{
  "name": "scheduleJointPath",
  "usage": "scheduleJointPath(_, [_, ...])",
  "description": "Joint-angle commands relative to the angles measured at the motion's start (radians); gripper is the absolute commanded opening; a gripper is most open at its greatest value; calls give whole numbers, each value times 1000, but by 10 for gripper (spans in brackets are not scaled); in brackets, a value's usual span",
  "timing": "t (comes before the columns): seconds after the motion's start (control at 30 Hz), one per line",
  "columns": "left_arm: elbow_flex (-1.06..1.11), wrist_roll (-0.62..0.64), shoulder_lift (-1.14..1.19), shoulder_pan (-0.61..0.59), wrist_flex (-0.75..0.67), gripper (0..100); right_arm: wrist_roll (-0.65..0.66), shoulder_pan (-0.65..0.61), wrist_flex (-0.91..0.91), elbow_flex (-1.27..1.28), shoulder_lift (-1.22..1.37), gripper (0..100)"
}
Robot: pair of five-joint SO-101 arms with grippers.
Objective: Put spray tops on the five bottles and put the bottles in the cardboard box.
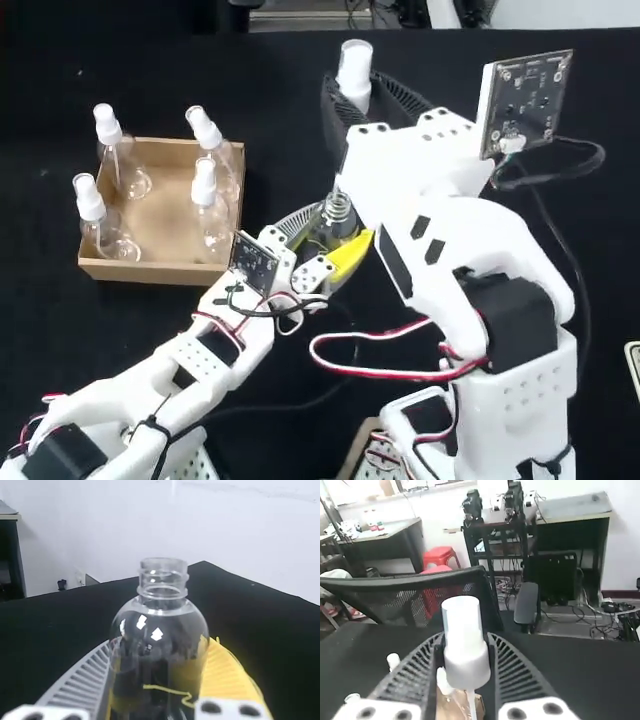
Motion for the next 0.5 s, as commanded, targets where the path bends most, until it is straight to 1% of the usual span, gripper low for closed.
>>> scheduleJointPath(0.0, [-50, 8, -12, 10, -18, 30, 3, -9, -31, 7, -24, 11])
scheduleJointPath(0.17, [-45, 11, -12, 10, -18, 30, 3, 26, -32, 15, -22, 11])
scheduleJointPath(0.37, [-41, 14, -12, 12, -21, 30, 3, 26, -32, 19, -22, 11])
scheduleJointPath(0.47, [-41, 14, -12, 12, -21, 30, 3, 26, -58, 62, -22, 11])
